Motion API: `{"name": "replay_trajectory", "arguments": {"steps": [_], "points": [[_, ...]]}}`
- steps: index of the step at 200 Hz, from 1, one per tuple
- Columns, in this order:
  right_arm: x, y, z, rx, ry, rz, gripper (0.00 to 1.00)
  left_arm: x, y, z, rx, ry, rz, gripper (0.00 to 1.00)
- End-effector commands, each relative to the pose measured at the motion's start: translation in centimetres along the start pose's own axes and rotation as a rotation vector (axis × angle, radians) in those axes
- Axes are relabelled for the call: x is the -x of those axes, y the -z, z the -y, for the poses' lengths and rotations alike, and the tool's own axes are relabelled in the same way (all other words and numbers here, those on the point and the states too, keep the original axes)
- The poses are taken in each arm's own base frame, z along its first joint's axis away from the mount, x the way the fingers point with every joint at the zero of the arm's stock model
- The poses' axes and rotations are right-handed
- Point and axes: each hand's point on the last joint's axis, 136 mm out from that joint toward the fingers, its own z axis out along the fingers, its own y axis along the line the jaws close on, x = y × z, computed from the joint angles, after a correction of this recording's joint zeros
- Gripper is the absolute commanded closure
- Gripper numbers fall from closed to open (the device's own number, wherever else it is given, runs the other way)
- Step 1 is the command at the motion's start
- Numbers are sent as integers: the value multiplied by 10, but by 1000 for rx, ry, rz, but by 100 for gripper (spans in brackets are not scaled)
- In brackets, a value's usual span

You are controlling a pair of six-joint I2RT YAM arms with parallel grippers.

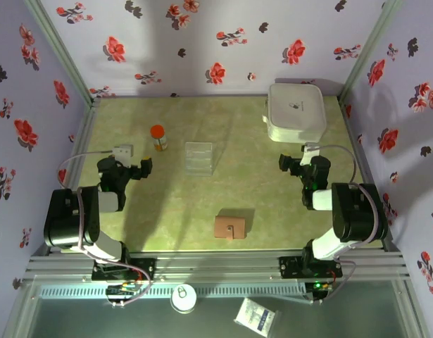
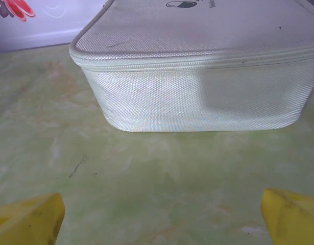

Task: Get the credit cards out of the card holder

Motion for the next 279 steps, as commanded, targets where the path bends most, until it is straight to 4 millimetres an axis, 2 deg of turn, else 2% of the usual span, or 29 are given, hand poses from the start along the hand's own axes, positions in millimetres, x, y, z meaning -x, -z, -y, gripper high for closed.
{"name": "replay_trajectory", "arguments": {"steps": [1, 102, 145, 190, 209, 279], "points": [[3, 1, 1, 7, 13, 20, 1, 5, 1, 1, -9, -25, 29, 0], [3, 0, 2, 3, 8, 19, 1, 5, 1, 1, -11, -25, 29, 0], [3, -2, 21, -105, -32, 8, 1, 4, 1, 1, -8, -22, 27, 0], [4, -2, 21, -106, -32, 9, 1, 5, 0, -6, 23, -3, 25, 0], [5, -1, 21, -110, -30, 11, 1, 5, 0, -15, 74, 17, 21, 0], [22, 8, 16, -107, -31, -24, 1, 30, 16, -19, 129, 20, 29, 0]]}}
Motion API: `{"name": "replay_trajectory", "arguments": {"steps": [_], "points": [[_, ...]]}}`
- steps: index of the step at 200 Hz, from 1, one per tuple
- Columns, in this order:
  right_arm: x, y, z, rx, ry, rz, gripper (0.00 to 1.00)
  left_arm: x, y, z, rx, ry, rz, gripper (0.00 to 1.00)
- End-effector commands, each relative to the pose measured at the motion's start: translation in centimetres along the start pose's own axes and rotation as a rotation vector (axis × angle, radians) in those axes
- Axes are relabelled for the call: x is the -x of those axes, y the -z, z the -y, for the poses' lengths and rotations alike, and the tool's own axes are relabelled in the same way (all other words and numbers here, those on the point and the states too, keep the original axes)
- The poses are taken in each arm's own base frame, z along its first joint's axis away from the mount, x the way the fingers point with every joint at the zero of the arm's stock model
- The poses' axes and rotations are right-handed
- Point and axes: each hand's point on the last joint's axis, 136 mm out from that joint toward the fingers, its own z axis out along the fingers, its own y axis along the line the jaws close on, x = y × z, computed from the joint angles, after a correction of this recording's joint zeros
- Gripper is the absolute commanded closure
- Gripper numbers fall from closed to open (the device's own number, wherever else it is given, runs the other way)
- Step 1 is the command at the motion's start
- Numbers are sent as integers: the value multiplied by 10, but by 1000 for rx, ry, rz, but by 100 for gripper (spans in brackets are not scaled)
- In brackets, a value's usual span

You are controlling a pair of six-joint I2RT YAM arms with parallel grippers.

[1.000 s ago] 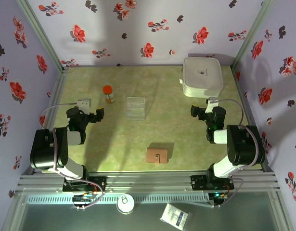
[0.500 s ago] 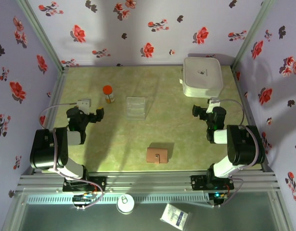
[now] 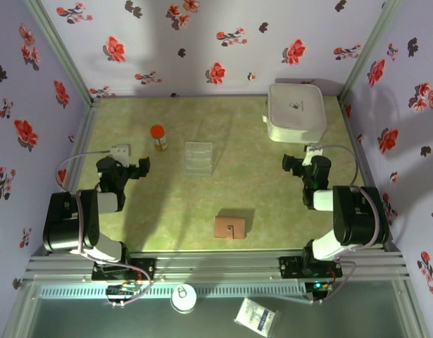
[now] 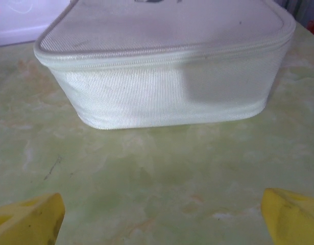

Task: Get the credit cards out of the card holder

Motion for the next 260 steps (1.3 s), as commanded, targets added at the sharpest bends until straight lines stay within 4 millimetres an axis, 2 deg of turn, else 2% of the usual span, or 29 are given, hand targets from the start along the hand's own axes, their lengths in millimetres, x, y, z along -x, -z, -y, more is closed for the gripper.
{"name": "replay_trajectory", "arguments": {"steps": [1, 46, 81, 113, 145, 178, 220, 240, 260], "points": [[18, 3, -1, -10, -9, 7, 1, 17, 5, -7, 52, 4, 11, 0], [29, 15, -11, -3, 18, -73, 1, 39, 14, -12, 147, 16, -42, 0], [39, 25, -22, -3, -6, -141, 3, 54, 19, -3, 135, 116, -90, 0], [43, 29, -39, 18, -95, -210, 10, 53, 19, 11, 104, 199, -141, 0], [40, 30, -59, 31, -191, -312, 16, 55, 21, 37, 24, 269, -192, 0], [24, 26, -95, 111, -304, -423, 19, 55, 18, 68, -73, 361, -243, 1], [-3, 23, -148, 241, -367, -609, 24, 39, 6, 113, -206, 438, -393, 3], [-21, 32, -162, 240, -352, -712, 26, 31, 3, 129, -235, 442, -446, 4], [-43, 52, -172, 221, -316, -808, 25, 27, 3, 138, -248, 454, -468, 4]]}}
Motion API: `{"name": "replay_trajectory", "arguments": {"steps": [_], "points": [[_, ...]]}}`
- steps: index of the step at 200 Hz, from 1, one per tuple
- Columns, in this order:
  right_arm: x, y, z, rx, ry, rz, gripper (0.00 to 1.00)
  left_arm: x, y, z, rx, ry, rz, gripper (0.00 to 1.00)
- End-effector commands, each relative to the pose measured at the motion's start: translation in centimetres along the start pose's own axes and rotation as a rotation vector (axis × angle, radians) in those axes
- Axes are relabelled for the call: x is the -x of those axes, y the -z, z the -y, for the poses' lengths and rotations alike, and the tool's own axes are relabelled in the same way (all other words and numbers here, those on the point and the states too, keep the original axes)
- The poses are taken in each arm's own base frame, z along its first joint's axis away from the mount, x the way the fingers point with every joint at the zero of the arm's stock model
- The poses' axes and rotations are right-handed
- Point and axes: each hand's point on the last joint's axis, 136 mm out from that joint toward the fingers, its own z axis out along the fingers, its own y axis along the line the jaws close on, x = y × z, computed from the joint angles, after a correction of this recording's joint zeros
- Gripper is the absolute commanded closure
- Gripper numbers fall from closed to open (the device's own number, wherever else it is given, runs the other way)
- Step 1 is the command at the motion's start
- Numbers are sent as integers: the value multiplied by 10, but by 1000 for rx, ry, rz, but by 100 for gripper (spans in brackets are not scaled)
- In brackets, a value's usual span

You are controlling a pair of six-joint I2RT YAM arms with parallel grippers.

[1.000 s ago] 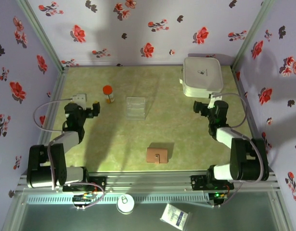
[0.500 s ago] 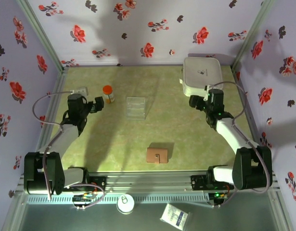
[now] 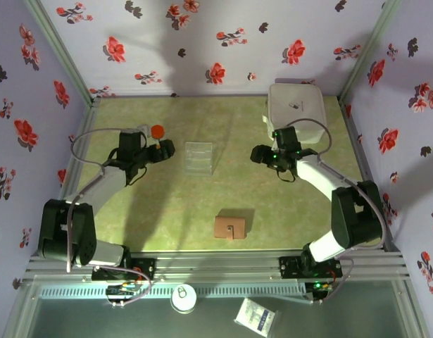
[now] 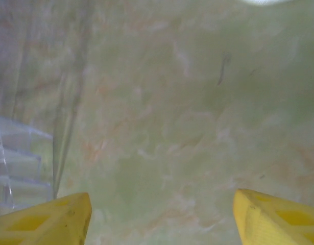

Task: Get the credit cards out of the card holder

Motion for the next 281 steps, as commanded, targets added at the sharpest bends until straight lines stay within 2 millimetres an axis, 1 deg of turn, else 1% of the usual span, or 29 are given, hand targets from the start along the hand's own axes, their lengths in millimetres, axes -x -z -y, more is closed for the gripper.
{"name": "replay_trajectory", "arguments": {"steps": [1, 20, 55, 61, 78, 94, 118, 140, 163, 182, 196, 221, 248, 281], "points": [[-37, 5, -10, -19, -29, -145, 25, -9, -3, 14, -39, 48, -62, 4], [-71, 9, -21, -28, 50, -234, 23, -13, -5, 17, -43, 51, -74, 4], [-135, 26, -36, -57, 237, -387, 23, -14, -4, 17, -45, 51, -77, 3], [-143, 28, -37, -63, 252, -404, 23, -15, -4, 16, -44, 47, -77, 3], [-170, 36, -51, -28, 299, -469, 24, -15, -4, 16, -42, 35, -83, 3], [-197, 45, -69, 22, 363, -512, 25, -14, -3, 17, -42, 23, -84, 3], [-233, 55, -83, 53, 382, -575, 25, -15, -3, 17, -40, 13, -89, 2], [-265, 57, -94, 98, 359, -624, 24, -17, -3, 15, -35, 11, -97, 2], [-298, 57, -97, 109, 363, -665, 25, -20, -3, 14, -29, 8, -112, 2], [-312, 55, -96, 104, 363, -678, 25, -19, -3, 17, -41, 9, -113, 1], [-313, 53, -94, 100, 356, -674, 26, -17, -3, 19, -51, 7, -109, 1], [-317, 44, -84, 50, 345, -681, 23, -16, -4, 20, -52, 2, -110, 1], [-317, 35, -78, -1, 327, -674, 22, -13, -4, 21, -55, 1, -105, 1], [-304, 29, -72, -37, 284, -645, 17, -10, -3, 22, -52, -3, -107, 1]]}}
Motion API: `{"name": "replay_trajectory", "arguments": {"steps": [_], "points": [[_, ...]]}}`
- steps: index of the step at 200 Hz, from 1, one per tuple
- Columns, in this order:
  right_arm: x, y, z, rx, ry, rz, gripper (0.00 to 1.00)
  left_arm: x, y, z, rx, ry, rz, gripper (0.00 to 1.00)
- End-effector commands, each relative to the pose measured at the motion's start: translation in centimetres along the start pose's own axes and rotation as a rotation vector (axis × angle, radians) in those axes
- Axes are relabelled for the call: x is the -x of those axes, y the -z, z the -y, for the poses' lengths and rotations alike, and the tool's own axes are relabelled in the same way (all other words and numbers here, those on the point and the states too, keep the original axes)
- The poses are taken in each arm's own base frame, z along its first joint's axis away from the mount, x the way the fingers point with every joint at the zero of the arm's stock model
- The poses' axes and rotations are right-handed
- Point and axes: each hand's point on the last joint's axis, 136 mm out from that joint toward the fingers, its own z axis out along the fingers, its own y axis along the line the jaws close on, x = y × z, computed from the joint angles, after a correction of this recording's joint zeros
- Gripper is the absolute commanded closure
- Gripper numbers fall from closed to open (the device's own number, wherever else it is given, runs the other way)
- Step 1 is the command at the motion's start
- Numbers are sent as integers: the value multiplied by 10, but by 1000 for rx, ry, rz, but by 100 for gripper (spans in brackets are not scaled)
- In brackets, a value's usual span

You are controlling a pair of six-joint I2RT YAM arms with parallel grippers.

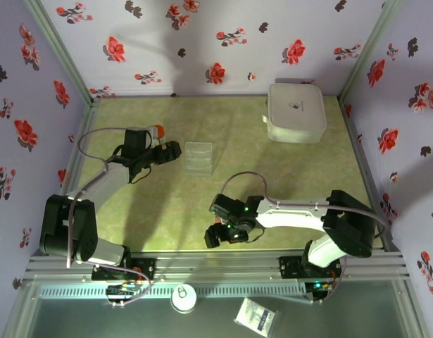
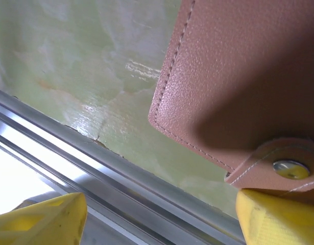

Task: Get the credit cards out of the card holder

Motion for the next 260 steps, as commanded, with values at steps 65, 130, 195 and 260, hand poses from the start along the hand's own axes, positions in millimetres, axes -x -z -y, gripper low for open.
{"name": "replay_trajectory", "arguments": {"steps": [65, 130, 195, 260], "points": [[26, 19, 62, -220, -177, 97, 1, 6, 0, 6, -2, -50, -18, 0], [49, 44, 104, -340, -248, 146, 1, 5, 9, 6, 6, -58, -5, 0], [73, 46, 89, -304, -315, 178, 2, 4, 20, 7, 4, -57, 20, 0], [80, 45, 80, -488, -434, 164, 1, -1, 23, 2, 21, -63, 17, 0]]}}
